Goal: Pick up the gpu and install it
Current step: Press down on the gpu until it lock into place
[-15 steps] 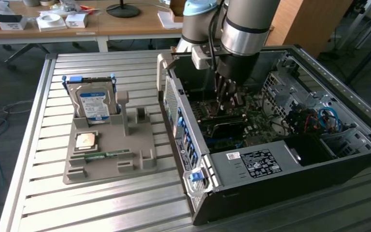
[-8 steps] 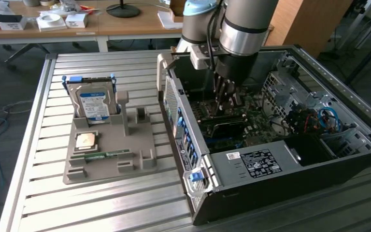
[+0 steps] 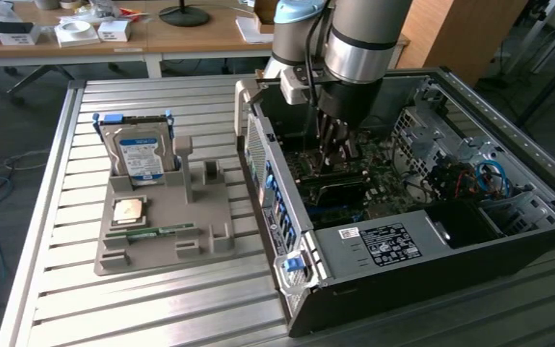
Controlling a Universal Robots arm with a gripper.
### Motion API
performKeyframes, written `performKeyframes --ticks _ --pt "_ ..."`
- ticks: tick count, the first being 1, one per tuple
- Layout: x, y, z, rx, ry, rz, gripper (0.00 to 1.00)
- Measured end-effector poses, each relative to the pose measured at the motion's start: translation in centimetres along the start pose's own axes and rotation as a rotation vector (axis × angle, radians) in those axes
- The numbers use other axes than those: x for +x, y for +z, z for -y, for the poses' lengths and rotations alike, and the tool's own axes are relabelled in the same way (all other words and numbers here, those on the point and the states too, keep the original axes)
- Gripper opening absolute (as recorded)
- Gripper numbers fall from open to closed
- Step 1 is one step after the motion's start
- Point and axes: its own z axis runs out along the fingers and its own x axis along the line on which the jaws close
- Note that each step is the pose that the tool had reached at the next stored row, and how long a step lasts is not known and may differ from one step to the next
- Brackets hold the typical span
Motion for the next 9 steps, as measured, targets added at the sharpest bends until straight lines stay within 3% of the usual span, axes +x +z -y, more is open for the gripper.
performKeyframes --ticks 5,6,7,9 --pt "0.0 0.0 -0.01 -0.0001 0.0 -0.0001 0.11" --pt "0.0 0.0 -0.01 -0.0029 0.0 -0.0004 0.11" --pt "0.0 -0.01 -0.02 -0.0126 0.0 -0.0013 0.11" --pt "0.0 0.0 0.0 -0.0463 0.001 -0.004 0.11"
